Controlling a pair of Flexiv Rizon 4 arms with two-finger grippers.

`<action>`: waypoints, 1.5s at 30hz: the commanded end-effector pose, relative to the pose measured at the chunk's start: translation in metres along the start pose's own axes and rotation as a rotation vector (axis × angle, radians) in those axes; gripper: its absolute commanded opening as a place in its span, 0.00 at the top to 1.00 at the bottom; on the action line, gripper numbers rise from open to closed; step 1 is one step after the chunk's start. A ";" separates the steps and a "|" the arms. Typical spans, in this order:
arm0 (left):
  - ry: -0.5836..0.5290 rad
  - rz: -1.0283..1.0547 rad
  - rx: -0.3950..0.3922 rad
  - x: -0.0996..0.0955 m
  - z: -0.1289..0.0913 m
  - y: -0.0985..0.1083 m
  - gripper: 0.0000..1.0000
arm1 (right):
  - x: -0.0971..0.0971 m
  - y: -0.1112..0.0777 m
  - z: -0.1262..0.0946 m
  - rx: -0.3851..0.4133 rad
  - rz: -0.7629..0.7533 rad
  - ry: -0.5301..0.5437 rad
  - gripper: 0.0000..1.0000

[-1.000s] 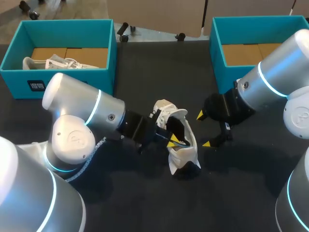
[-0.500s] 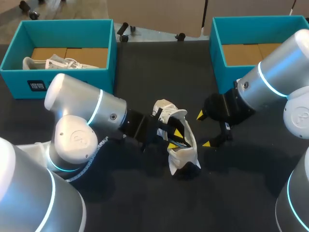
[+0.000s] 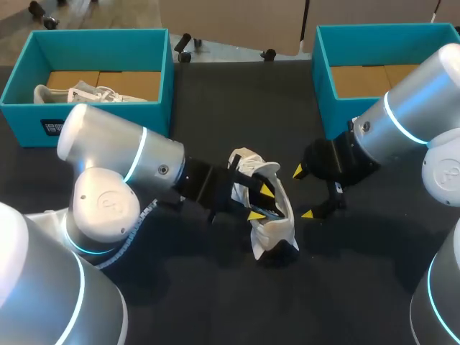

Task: Take the shoe out of the shoebox, open the shoe tongue, remove and reinsert the insole, then place the shoe into the shoebox

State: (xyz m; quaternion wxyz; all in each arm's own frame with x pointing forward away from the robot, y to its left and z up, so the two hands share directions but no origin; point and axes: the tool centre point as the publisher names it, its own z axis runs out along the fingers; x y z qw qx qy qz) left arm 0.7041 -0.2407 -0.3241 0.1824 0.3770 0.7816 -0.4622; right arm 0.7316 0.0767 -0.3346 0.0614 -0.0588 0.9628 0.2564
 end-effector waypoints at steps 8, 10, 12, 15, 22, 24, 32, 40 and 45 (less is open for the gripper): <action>0.010 -0.018 0.019 0.010 0.011 0.003 1.00 | 0.001 0.000 0.000 0.000 0.000 -0.003 0.00; 0.010 -0.025 0.023 0.012 0.012 0.003 1.00 | 0.001 0.000 0.000 0.000 0.000 -0.003 0.00; 0.011 -0.034 0.028 0.016 0.014 0.004 1.00 | 0.001 0.000 0.000 0.000 0.000 -0.003 0.00; 0.019 -0.042 0.034 0.021 0.017 0.002 1.00 | 0.001 0.000 0.000 0.000 0.000 -0.003 0.00; 0.012 -0.041 0.031 0.020 0.011 0.000 0.55 | 0.001 0.000 0.000 0.000 0.000 -0.003 0.00; 0.006 -0.033 0.028 0.017 0.007 -0.002 0.51 | 0.001 0.000 0.000 0.000 0.000 -0.003 0.00; -0.018 -0.007 0.015 0.003 -0.007 -0.006 0.45 | 0.001 0.000 0.000 0.000 0.000 -0.003 0.00; -0.009 0.024 -0.006 -0.010 -0.021 -0.009 0.48 | 0.001 0.000 0.000 0.000 0.000 -0.003 0.00; 0.029 0.048 -0.023 -0.016 -0.028 -0.011 0.55 | 0.001 0.000 0.000 0.000 0.000 -0.003 0.00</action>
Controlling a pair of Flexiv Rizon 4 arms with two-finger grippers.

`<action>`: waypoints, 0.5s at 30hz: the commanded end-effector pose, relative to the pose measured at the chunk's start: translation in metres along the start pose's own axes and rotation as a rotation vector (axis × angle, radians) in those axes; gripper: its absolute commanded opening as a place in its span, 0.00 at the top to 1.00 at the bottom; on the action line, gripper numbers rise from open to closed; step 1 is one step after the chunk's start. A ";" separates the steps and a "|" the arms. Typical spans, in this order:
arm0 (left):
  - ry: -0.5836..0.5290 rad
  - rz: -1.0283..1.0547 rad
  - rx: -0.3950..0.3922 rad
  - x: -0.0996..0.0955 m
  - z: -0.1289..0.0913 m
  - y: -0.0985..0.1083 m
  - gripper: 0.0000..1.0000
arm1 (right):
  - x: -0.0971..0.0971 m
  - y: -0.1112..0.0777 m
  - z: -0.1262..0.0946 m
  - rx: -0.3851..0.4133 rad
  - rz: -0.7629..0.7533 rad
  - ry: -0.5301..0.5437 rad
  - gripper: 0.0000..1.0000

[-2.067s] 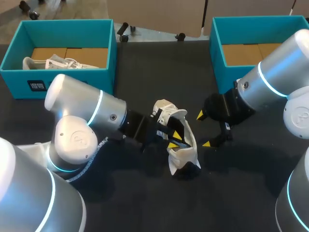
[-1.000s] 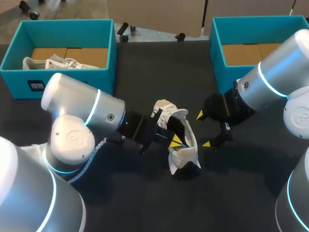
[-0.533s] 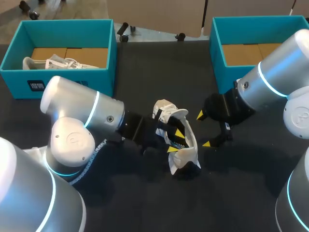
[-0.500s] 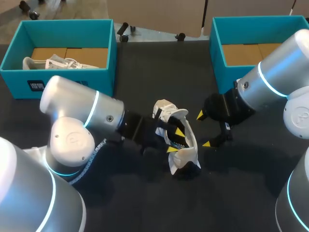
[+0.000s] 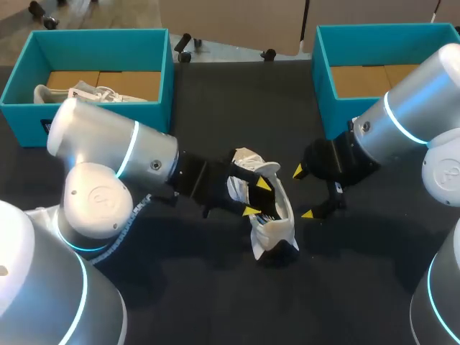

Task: Take the shoe out of the shoebox, open the shoe tongue, remove and reinsert the insole, then place the shoe into the shoebox

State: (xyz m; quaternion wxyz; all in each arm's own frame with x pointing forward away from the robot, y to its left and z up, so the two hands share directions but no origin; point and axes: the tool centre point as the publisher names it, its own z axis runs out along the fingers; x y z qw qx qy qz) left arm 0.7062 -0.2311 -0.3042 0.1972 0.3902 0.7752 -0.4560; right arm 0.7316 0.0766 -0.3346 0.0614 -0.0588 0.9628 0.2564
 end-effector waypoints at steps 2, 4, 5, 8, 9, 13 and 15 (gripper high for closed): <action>0.060 0.019 -0.022 -0.008 -0.013 -0.004 0.56 | 0.001 0.000 0.000 0.000 0.000 -0.003 0.00; 0.075 0.028 -0.027 -0.011 -0.016 -0.005 0.56 | 0.001 0.000 0.000 0.000 0.000 -0.003 0.00; 0.083 0.033 -0.029 -0.013 -0.017 -0.006 0.56 | 0.001 0.000 0.000 0.000 0.000 -0.003 0.00; 0.103 0.041 -0.029 -0.017 -0.021 -0.008 0.56 | 0.001 0.000 0.000 0.000 0.000 -0.003 0.00; 0.112 0.044 -0.023 -0.018 -0.021 -0.008 0.57 | 0.001 0.000 0.000 0.000 0.000 -0.003 0.00; 0.183 0.051 -0.018 -0.026 -0.027 -0.007 0.56 | 0.001 0.000 0.000 0.000 0.000 -0.003 0.00; 0.206 0.064 -0.018 -0.032 -0.032 -0.007 0.55 | 0.001 0.000 0.000 0.000 0.000 -0.003 0.00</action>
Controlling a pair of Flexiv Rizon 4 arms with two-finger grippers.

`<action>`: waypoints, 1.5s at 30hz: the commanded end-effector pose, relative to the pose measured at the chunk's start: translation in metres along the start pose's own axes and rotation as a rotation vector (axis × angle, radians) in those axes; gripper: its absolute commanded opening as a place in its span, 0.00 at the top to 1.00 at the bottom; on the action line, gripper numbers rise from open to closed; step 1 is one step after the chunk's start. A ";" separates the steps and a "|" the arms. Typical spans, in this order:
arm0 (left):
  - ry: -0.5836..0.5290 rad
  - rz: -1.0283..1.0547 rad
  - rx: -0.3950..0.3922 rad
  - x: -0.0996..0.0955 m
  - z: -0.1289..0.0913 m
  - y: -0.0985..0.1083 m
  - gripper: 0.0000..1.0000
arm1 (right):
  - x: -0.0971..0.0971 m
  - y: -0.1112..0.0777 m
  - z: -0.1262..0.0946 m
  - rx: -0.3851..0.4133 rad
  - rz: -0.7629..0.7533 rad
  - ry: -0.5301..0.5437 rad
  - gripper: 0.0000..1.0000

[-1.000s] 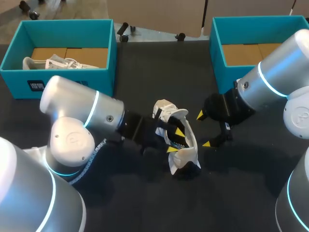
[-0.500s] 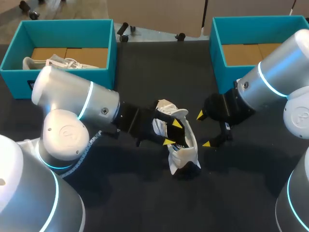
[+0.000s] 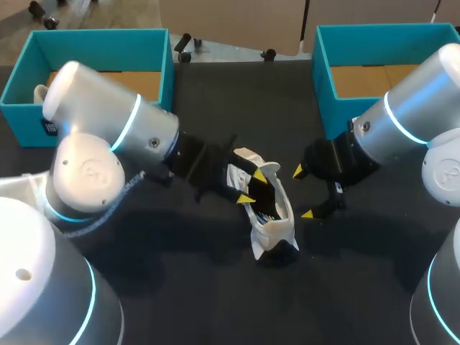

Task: Take the shoe out of the shoebox, open the shoe tongue, remove and reinsert the insole, then place the shoe into the shoebox

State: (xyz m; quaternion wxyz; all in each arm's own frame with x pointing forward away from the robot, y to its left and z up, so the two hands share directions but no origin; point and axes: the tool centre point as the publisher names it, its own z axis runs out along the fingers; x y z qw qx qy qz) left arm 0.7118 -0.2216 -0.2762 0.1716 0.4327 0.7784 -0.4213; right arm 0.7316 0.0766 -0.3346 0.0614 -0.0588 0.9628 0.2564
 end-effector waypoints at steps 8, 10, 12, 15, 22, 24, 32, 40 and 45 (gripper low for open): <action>0.269 0.059 0.028 -0.029 -0.029 0.003 0.52 | 0.001 0.000 0.000 0.000 0.000 -0.003 0.00; 0.329 0.091 0.036 -0.031 -0.030 0.002 0.52 | 0.001 0.000 0.000 0.000 0.000 -0.003 0.00; 0.384 0.117 0.046 -0.034 -0.031 0.002 0.55 | 0.001 0.000 0.000 0.000 0.000 -0.003 0.00; 0.459 0.152 0.041 -0.037 -0.034 0.005 0.63 | 0.001 0.000 0.000 0.000 0.000 -0.003 0.00; 0.619 0.200 -0.005 -0.039 -0.046 0.014 0.84 | 0.001 0.000 0.000 0.000 0.000 -0.003 0.00; 0.658 0.213 -0.015 -0.042 -0.050 0.015 0.93 | 0.001 0.000 0.000 0.000 0.000 -0.003 0.00; 0.761 0.217 0.008 -0.051 -0.053 0.021 1.00 | -0.001 -0.006 -0.009 0.002 0.025 -0.006 0.00; 0.788 0.195 0.021 -0.052 -0.051 0.023 1.00 | -0.003 -0.023 -0.039 0.060 0.076 0.008 0.00; 0.788 0.195 0.021 -0.052 -0.051 0.023 1.00 | -0.003 -0.032 -0.057 0.080 0.099 0.021 0.00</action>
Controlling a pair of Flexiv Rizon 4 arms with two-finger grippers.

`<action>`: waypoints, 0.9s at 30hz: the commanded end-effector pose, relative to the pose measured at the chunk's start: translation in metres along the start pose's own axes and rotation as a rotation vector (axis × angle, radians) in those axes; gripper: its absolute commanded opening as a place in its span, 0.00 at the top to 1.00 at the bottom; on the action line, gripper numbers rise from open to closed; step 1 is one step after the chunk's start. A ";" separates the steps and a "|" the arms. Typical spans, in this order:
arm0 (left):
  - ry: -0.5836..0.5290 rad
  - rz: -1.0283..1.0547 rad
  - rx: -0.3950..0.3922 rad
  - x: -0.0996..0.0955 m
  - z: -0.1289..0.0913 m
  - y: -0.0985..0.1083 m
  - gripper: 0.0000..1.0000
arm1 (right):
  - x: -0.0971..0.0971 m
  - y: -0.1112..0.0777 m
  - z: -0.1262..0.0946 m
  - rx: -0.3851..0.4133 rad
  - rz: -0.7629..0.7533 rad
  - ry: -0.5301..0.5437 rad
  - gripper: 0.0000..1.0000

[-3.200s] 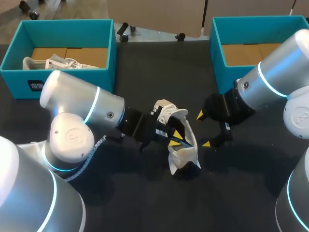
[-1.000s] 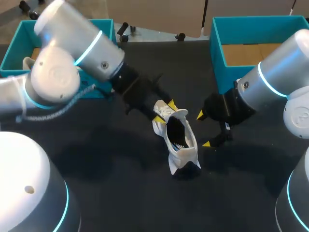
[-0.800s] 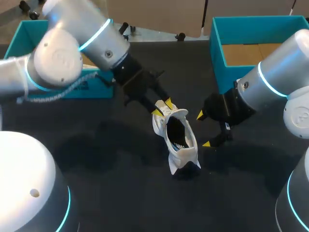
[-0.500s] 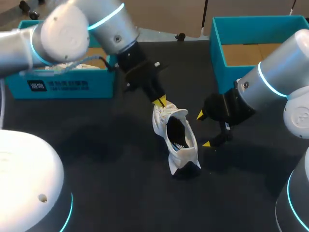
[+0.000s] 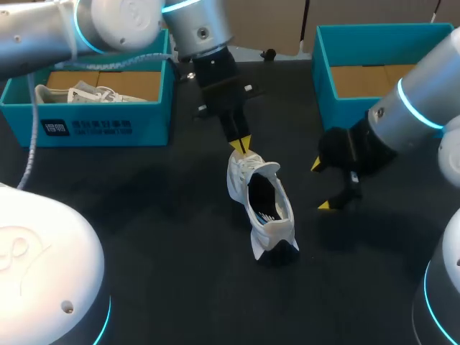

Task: Take the shoe out of the shoebox, open the shoe tongue, remove and reinsert the insole, then place the shoe into the shoebox

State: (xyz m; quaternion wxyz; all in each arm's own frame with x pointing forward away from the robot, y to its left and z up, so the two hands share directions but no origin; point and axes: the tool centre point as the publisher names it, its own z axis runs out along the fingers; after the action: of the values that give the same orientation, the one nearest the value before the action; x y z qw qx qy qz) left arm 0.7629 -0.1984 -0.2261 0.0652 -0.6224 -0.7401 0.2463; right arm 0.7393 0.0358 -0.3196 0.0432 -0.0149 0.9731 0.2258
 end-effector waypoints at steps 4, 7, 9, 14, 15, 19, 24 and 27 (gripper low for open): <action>0.107 -0.001 0.001 -0.004 -0.001 0.001 1.00 | 0.003 -0.011 -0.041 0.061 0.028 0.017 0.00; 0.107 -0.001 0.001 -0.004 -0.001 0.001 1.00 | 0.001 -0.014 -0.061 0.076 0.054 0.017 0.00; 0.107 -0.001 0.001 -0.004 -0.001 0.001 1.00 | 0.000 -0.015 -0.077 0.080 0.094 0.008 0.00; 0.107 -0.001 0.001 -0.004 -0.001 0.001 1.00 | -0.001 -0.015 -0.112 0.093 0.152 -0.007 0.00; 0.107 -0.001 0.001 -0.004 -0.001 0.001 1.00 | -0.001 -0.016 -0.119 0.104 0.167 -0.004 0.00; 0.107 -0.001 0.001 -0.004 -0.001 0.001 1.00 | 0.001 -0.014 -0.140 0.119 0.140 0.023 0.00; 0.107 -0.001 0.001 -0.004 -0.001 0.001 1.00 | 0.002 -0.014 -0.155 0.090 0.056 0.054 0.00; 0.107 -0.001 0.001 -0.004 -0.001 0.001 1.00 | 0.002 -0.014 -0.159 0.108 -0.013 0.093 0.00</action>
State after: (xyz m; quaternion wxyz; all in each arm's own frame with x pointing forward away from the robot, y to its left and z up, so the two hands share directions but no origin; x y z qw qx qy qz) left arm 0.7650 -0.2014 -0.2246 0.1047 -0.6343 -0.7356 0.2137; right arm 0.7265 -0.0387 -0.2017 0.0056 -0.0135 0.9845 0.1748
